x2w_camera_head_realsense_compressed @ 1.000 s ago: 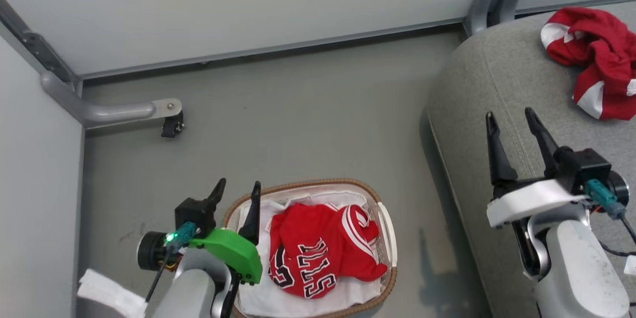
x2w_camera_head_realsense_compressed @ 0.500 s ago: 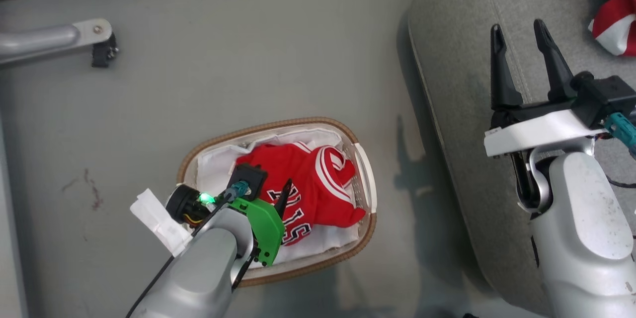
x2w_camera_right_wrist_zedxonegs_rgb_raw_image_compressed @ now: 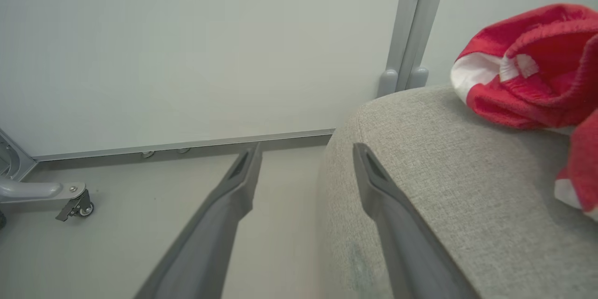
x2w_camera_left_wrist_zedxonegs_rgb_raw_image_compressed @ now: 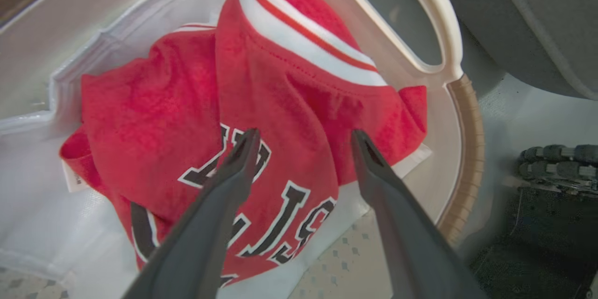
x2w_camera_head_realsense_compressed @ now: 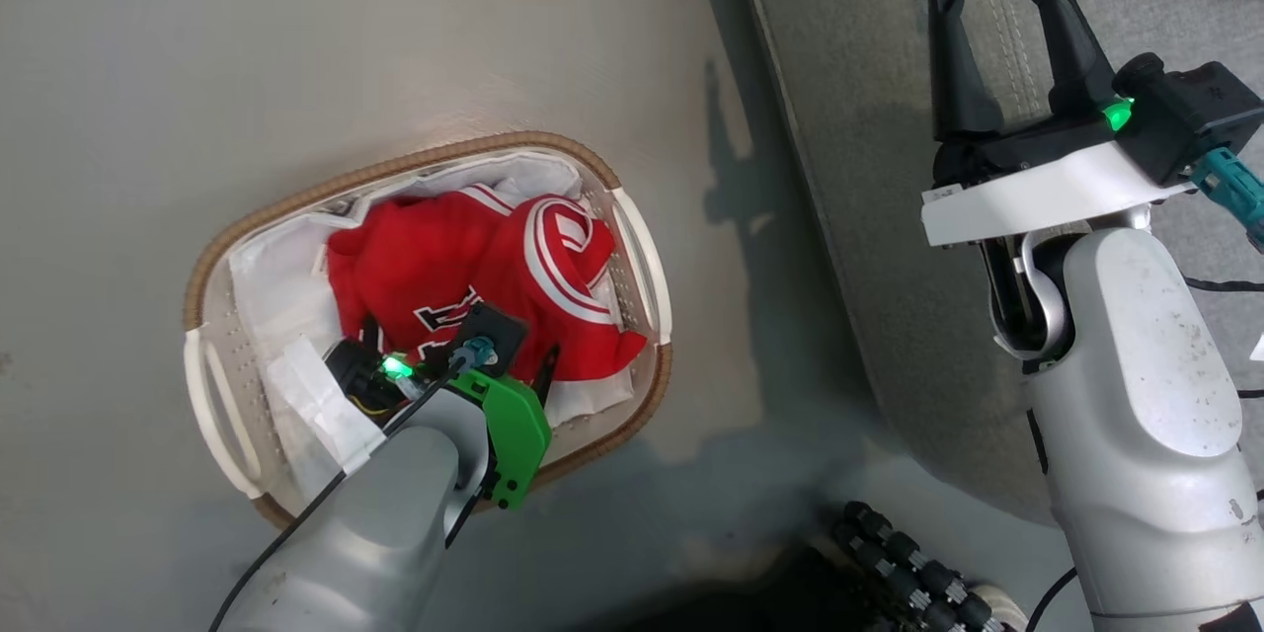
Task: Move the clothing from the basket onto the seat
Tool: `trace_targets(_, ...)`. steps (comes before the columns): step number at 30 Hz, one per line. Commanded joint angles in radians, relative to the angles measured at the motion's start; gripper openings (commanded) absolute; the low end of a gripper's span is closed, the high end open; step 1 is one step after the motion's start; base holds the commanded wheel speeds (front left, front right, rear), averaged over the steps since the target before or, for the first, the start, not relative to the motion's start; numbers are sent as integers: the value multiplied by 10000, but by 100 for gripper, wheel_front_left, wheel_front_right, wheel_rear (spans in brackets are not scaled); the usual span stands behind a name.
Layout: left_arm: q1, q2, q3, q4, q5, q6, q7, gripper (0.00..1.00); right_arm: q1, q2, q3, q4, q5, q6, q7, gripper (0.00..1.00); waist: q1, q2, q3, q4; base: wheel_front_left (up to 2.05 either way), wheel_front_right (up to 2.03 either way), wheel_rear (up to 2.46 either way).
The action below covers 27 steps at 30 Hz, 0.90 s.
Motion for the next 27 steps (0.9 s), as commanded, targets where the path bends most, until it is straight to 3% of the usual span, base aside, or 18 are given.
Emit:
trace_targets(1,-307,87,-46,91,-129,-35,-58,100,-215,-14,43,-59,60,-11,-2,100,-1,0,866,-803,0,0,0)
trace_targets(14,-785,374,266,1194,-534,405,-41,100,-304,-14,343,-346,363,-11,-2,100,-1,0,1191,-1223,0,0,0)
trace_targets(15,-770,391,294,1219,-566,445,-13,64,-266,-16,363,-340,366,-11,-2,100,-1,0,1161,-1223,0,0,0)
trace_targets(17,-695,429,338,1283,-651,542,65,4,-193,-17,398,-311,365,-11,-2,100,-1,0,1084,-1207,0,0,0)
trace_targets(18,-630,444,351,1321,-693,568,138,0,-153,-17,407,-286,350,-11,-2,100,-1,0,1033,-1191,0,0,0)
trace_targets(27,-450,349,390,1408,-898,515,-167,0,12,-20,257,-154,139,-11,-2,100,-1,0,520,-927,0,0,0)
